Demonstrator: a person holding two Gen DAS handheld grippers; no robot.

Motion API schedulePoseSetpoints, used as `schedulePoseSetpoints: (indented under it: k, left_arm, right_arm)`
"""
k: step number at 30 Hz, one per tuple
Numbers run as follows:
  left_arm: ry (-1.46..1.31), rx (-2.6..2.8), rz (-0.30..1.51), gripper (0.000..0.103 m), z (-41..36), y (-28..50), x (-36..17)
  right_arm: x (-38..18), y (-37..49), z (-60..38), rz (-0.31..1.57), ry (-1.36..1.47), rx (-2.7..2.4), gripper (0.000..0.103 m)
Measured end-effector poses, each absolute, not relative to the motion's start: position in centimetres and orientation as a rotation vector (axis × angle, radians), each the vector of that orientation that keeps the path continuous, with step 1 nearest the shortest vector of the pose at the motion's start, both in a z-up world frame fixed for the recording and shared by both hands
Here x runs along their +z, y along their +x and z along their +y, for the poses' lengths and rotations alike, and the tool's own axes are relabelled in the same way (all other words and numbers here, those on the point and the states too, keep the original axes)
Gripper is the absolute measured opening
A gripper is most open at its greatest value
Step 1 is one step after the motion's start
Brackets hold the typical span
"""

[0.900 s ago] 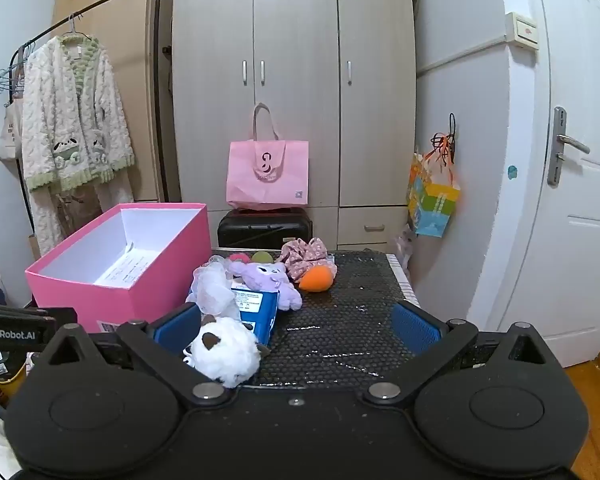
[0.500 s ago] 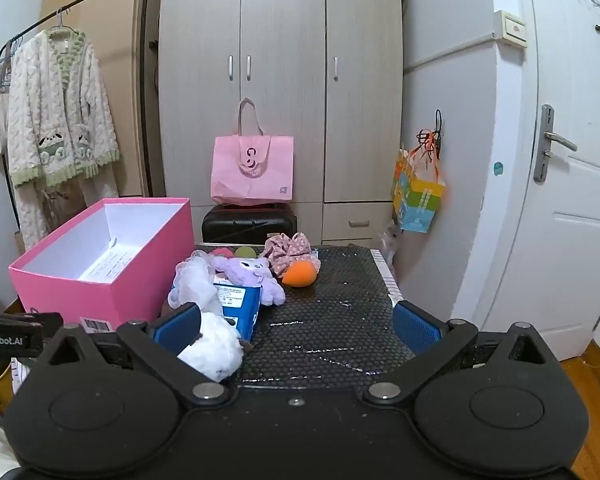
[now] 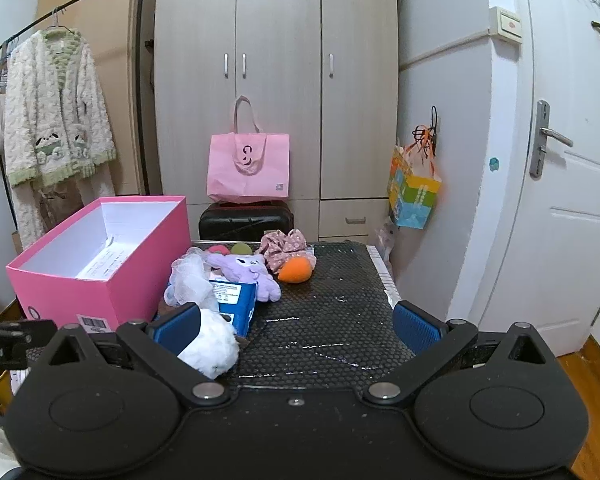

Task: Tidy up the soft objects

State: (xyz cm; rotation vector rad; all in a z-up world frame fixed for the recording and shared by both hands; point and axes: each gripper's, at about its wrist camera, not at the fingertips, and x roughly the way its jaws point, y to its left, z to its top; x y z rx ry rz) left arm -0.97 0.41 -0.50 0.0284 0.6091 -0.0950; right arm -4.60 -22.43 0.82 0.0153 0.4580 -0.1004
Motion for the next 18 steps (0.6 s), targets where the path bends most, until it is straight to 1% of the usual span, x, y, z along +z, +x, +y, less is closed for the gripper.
schedulePoseSetpoints:
  k: [7, 11, 18]
  left_arm:
    - [0.024, -0.076, 0.623, 0.103, 0.8, -0.3, -1.0]
    - [0.028, -0.027, 0.594, 0.103, 1.0, -0.3, -1.1]
    - [0.036, -0.032, 0.616, 0.103, 1.2, 0.1, -1.4]
  right_arm:
    - [0.3, -4.2, -22.6, 0.473, 0.023, -0.106, 0.103]
    - [0.1, -4.1, -22.5, 0.479, 0.014, -0.096, 0.103]
    - [-0.1, -3.9, -22.2, 0.495, 0.004, -0.083, 0.103]
